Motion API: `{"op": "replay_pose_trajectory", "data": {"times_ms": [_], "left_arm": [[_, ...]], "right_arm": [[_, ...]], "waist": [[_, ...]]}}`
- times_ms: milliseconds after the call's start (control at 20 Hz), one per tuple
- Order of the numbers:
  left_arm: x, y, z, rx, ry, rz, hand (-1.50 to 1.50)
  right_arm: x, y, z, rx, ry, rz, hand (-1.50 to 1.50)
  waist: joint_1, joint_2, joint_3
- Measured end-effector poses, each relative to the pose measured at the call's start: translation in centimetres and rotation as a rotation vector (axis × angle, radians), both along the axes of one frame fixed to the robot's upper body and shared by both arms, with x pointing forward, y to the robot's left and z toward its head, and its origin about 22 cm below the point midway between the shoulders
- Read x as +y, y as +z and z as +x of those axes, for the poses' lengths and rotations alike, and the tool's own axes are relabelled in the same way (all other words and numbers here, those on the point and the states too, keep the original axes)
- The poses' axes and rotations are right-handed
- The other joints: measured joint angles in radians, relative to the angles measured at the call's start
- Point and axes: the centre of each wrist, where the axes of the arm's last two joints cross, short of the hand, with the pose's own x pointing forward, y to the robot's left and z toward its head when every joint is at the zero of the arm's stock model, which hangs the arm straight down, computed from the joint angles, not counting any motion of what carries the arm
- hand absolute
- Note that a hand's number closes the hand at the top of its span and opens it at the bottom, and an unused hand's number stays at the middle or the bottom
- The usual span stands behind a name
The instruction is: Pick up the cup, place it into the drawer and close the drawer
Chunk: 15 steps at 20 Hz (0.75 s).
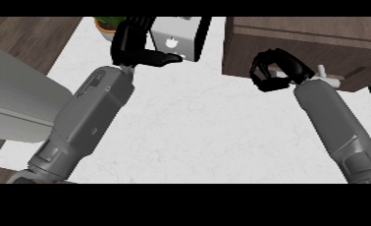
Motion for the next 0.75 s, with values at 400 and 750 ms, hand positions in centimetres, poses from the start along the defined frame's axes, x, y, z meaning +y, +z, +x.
{"op": "replay_pose_trajectory", "data": {"times_ms": [400,750], "left_arm": [[0.8,-0.4,-0.4,0.002,-0.032,-0.001,-1.5],[1.2,-0.8,-0.8,0.005,-0.057,-0.012,-1.5]], "right_arm": [[-1.3,0.5,-0.1,0.052,0.02,0.084,1.5],[-2.5,0.9,-0.3,0.088,0.042,0.13,1.5]], "waist": [[0.018,0.005,0.006],[0.034,0.011,0.009]]}}
